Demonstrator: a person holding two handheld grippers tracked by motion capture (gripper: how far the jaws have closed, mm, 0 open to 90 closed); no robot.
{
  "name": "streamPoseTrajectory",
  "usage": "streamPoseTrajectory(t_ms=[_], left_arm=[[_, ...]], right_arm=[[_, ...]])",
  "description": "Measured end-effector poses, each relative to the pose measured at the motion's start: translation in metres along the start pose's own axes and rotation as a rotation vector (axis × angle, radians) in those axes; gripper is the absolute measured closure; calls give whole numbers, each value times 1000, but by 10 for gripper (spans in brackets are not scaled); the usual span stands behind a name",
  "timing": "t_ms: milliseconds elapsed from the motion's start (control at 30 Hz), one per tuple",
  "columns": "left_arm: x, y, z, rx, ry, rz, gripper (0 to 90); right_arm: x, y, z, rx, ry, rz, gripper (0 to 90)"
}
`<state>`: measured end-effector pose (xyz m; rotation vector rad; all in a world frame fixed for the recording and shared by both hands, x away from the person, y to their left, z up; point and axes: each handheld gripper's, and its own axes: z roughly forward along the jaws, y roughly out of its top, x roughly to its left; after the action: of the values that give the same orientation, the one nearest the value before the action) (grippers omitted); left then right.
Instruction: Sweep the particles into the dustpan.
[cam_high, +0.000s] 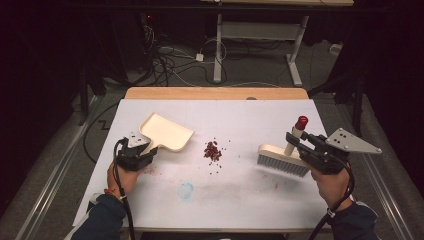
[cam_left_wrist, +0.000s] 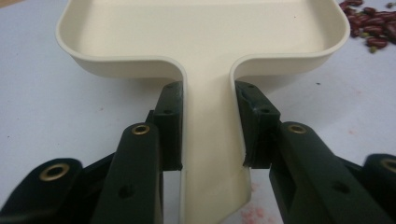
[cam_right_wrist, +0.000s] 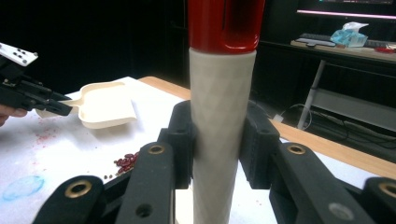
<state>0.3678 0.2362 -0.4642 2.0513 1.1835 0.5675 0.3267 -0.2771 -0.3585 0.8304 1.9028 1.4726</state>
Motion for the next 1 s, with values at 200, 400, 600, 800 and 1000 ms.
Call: streamPoseTrajectory(t_ms=[200,400,600,800,1000], left_arm=[[1,-2,-17,-11,-29,19,634],[1,-14,-39,-9,-98,34,635],[-9,-29,-52,41,-147,74,634],[-19,-37,-58,73,-224,105,634],[-37,-36,-55,112,-264,169,634]], right_arm=[[0,1,5,0,4,-1,698],[0,5,16,-4,24,12,698],[4,11,42,5,22,-6,698],[-1,22,79,12,-11,-1,698],[-4,35,119,4,-38,29,699]])
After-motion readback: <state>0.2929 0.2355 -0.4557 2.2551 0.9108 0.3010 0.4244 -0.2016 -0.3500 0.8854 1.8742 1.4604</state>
